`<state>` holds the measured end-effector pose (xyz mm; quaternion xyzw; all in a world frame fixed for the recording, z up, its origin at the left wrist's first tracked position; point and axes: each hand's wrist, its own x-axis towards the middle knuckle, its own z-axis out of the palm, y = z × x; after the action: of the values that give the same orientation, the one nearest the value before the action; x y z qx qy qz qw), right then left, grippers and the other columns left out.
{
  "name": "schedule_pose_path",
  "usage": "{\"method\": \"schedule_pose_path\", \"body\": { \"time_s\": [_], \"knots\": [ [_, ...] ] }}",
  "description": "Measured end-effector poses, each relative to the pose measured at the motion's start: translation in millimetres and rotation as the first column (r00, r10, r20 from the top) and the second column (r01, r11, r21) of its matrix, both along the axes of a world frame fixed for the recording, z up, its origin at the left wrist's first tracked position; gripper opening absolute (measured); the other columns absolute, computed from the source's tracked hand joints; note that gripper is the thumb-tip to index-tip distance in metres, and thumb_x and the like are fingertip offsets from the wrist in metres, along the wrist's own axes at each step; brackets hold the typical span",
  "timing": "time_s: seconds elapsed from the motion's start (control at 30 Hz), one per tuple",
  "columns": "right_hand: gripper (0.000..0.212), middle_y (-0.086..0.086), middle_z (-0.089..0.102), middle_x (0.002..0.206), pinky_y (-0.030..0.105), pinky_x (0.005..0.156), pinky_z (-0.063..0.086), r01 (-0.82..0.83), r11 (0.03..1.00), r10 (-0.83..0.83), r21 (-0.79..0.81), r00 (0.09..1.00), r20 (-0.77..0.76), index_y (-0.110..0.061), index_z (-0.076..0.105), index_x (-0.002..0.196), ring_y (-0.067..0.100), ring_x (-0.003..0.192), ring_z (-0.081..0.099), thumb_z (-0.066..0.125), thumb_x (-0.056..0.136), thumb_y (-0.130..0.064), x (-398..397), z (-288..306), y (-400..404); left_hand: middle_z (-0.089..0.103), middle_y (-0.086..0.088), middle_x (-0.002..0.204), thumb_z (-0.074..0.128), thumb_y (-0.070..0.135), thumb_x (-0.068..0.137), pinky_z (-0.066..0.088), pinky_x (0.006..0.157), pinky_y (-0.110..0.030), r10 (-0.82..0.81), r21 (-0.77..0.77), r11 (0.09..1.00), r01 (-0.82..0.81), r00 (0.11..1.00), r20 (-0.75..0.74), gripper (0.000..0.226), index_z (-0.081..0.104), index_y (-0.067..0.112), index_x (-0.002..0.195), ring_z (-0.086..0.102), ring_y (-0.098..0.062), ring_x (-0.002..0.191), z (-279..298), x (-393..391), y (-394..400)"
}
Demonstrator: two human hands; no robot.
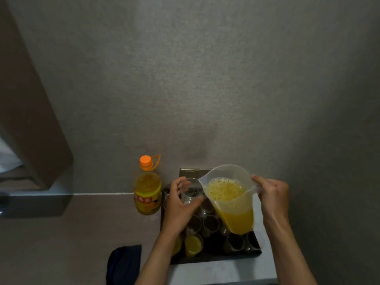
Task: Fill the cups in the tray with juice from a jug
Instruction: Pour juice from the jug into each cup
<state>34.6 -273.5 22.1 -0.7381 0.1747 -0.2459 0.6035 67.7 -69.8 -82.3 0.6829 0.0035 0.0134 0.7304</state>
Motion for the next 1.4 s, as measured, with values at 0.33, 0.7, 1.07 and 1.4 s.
{"method": "schedule_pose_path", "body": {
  "time_s": [0.33, 0.7, 1.07, 1.4],
  "knots": [
    [0.053, -0.003, 0.033, 0.043, 0.031, 0.053, 0.031, -0.133, 0.964, 0.122, -0.230, 0.991, -0.062, -0.018, 0.046, 0.046, 0.017, 0.043, 0.029, 0.073, 0.091, -0.020, 22.2, 16.0, -26.9, 0.062, 0.018, 0.130, 0.089, 0.020, 0.076, 0.050, 0.096, -0.025, 0.044, 0.036, 0.998, -0.045, 0.999, 0.017, 0.065, 0.055, 0.042, 0.126, 0.057, -0.001, 0.122, 4.0, 1.3, -25.3],
    [0.054, 0.002, 0.039, 0.044, 0.032, 0.053, 0.036, -0.168, 0.918, 0.162, -0.360, 0.986, -0.047, 0.006, 0.047, 0.053, 0.018, 0.044, 0.036, 0.075, 0.088, -0.023, 32.8, 14.1, -39.1, 0.063, 0.016, 0.129, 0.090, 0.018, 0.076, 0.048, 0.097, -0.020, 0.092, 0.049, 0.995, -0.092, 0.996, 0.008, 0.065, 0.055, 0.032, 0.129, 0.056, 0.007, 0.119, 3.9, -6.0, -42.7],
    [0.053, -0.008, 0.033, 0.038, 0.018, 0.040, 0.025, -0.150, 0.891, 0.183, -0.428, 0.982, 0.036, -0.016, 0.043, 0.046, 0.010, 0.038, 0.029, 0.076, 0.087, -0.015, 24.5, 19.7, -31.0, 0.063, 0.019, 0.127, 0.091, 0.021, 0.074, 0.050, 0.104, -0.031, 0.120, 0.029, 0.992, -0.120, 0.993, 0.009, 0.064, 0.056, 0.034, 0.126, 0.057, 0.010, 0.115, 7.3, -15.1, -46.5],
    [0.058, -0.007, 0.035, 0.040, 0.028, 0.048, 0.027, -0.106, 0.856, 0.168, -0.506, 0.983, 0.079, -0.017, 0.038, 0.045, 0.011, 0.039, 0.030, 0.075, 0.091, -0.019, 20.3, 18.9, -33.3, 0.064, 0.018, 0.128, 0.092, 0.024, 0.072, 0.053, 0.102, -0.036, 0.136, 0.048, 0.989, -0.137, 0.990, 0.025, 0.064, 0.057, 0.041, 0.123, 0.059, -0.004, 0.122, 5.0, -20.0, -48.4]
  ]
}}
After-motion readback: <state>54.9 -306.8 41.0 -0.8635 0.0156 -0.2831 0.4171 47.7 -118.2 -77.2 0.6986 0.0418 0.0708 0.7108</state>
